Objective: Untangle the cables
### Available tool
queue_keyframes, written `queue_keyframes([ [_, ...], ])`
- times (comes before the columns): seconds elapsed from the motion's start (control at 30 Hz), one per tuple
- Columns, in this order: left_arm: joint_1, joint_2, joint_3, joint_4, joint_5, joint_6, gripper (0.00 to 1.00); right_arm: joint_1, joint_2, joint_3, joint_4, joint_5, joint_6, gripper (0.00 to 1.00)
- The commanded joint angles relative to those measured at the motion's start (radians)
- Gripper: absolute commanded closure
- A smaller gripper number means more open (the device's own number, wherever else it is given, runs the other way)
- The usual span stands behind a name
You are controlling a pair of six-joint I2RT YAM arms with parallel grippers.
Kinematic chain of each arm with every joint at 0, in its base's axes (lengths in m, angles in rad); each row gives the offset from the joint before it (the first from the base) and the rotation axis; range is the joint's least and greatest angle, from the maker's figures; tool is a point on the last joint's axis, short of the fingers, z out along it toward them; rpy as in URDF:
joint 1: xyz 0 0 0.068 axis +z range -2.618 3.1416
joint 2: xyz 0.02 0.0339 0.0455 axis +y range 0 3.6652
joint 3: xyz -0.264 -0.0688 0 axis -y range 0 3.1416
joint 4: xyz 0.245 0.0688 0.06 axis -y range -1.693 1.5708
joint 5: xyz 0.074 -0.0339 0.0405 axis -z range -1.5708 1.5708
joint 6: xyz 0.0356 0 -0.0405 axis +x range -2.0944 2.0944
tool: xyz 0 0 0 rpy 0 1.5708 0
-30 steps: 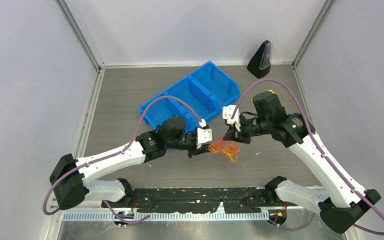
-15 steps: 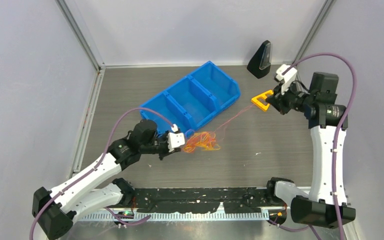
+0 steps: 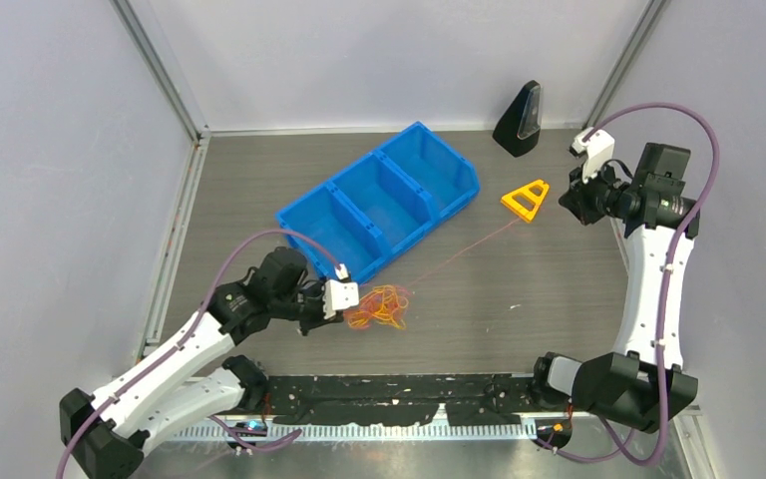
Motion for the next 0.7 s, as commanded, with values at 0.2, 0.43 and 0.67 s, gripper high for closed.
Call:
queue_keyframes([
  [0.2, -0.002, -0.079, -0.106, -0.168, -0.065, 0.235, 1.0, -0.203, 0.192, 0.294, 0.101, 0.034, 0.078, 0.94],
  [0.43, -0.002, -0.064, -0.133, -0.175, -0.107, 0.255, 1.0, -0.215, 0.222, 0.327, 0.114, -0.013, 0.14, 0.95],
  [0.67, -0.002, -0.037, -0.17, -0.206, -0.165, 0.284, 1.0, -0.224, 0.224, 0.37, 0.157, 0.017, 0.201, 0.95],
])
